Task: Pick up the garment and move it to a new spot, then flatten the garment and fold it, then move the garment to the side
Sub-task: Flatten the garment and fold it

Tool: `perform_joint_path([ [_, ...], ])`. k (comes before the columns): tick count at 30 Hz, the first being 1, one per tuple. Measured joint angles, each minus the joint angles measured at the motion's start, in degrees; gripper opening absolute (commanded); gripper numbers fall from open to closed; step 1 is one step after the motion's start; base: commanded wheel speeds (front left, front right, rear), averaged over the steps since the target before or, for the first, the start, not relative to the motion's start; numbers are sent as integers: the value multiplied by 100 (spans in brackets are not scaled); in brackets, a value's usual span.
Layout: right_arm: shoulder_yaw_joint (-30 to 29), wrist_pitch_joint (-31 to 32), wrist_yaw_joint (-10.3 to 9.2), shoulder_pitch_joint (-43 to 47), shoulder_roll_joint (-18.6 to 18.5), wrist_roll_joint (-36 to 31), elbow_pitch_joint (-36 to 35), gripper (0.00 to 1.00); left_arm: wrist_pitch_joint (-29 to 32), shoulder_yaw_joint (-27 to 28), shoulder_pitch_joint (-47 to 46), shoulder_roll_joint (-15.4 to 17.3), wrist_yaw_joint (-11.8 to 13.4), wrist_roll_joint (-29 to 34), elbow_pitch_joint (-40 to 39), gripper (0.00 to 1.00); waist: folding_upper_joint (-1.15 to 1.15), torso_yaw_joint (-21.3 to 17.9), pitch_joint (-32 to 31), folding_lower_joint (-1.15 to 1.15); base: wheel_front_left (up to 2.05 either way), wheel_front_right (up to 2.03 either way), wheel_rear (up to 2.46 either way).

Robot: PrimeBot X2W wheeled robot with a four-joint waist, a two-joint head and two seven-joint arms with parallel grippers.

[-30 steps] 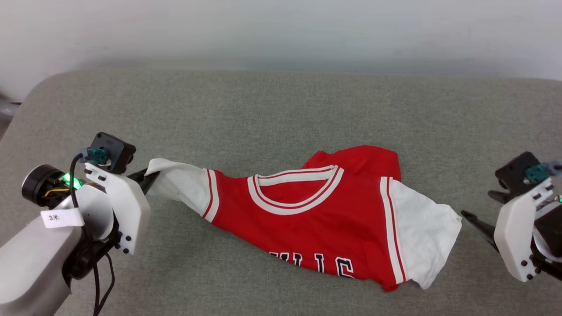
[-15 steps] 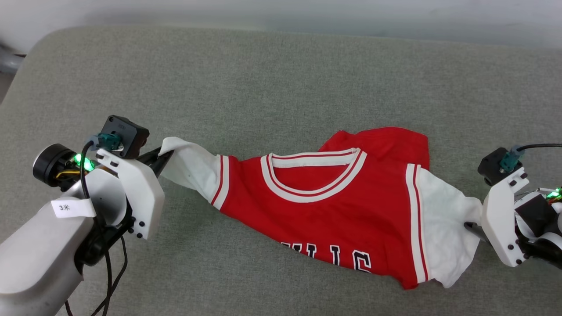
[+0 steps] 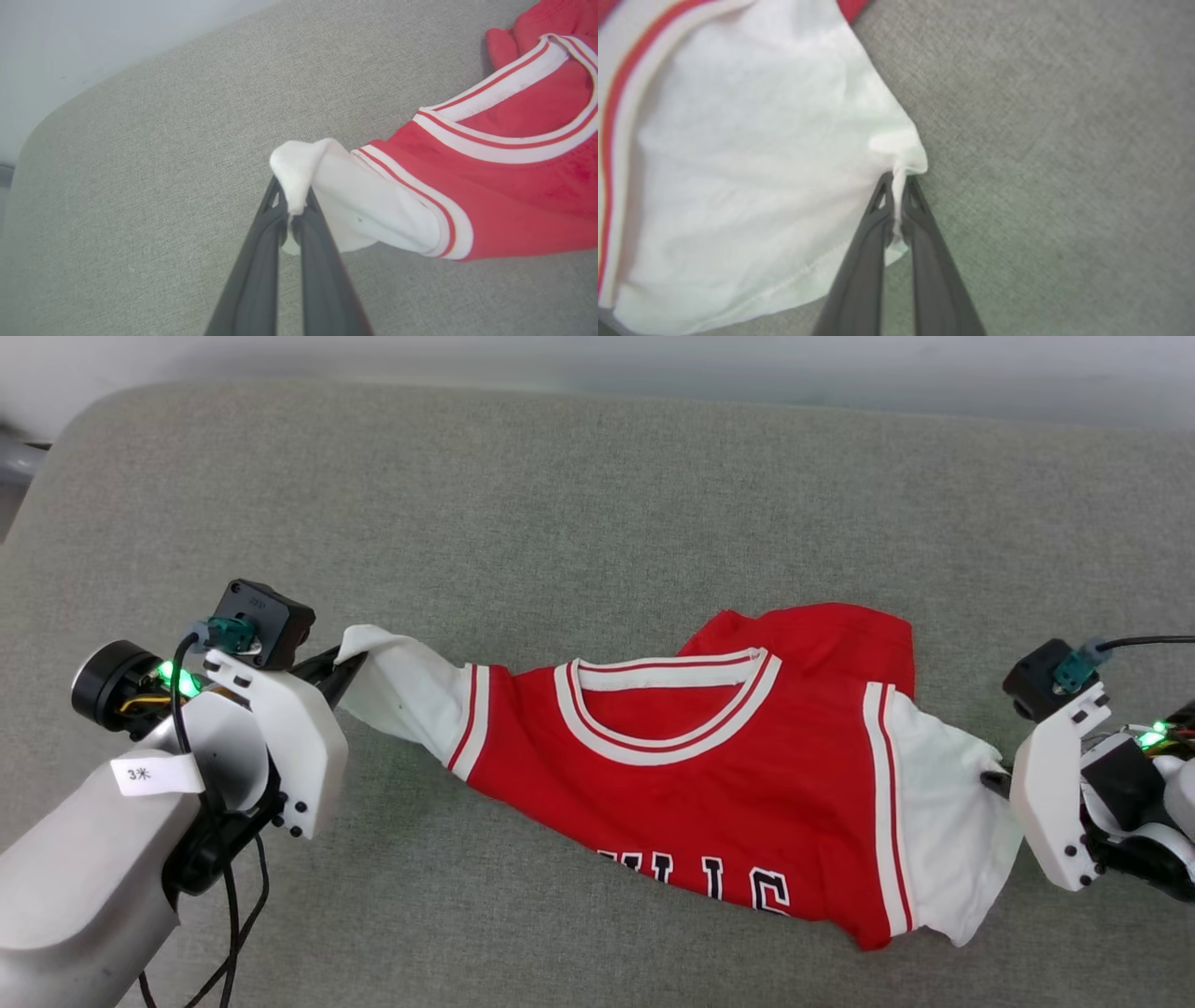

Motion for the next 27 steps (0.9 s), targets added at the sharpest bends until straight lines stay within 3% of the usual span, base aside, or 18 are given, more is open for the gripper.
perform_joint_path([
  [2, 49, -638, 3, -141, 36, 25, 169, 0, -111, 2, 4, 7, -8, -3, 78, 0, 0, -42, -188, 0, 0, 0, 0],
  [11, -210, -1945, 3, -333, -190, 83, 58, 0, -497, 115, 79, 129, 88, 58, -30, 0, 0, -183, -859, 0, 0, 0, 0],
  [19, -944, -2527, 3, -435, -336, -199, -318, 0, -854, 401, 27, 280, 319, 134, -497, 0, 0, -368, -1399, 0, 0, 0, 0],
  [27, -2100, -2660, 3, -511, -250, -662, -889, 0, -1057, 713, -676, 323, 527, 449, -1096, 0, 0, -499, -1670, -1, 0, 0, 0],
])
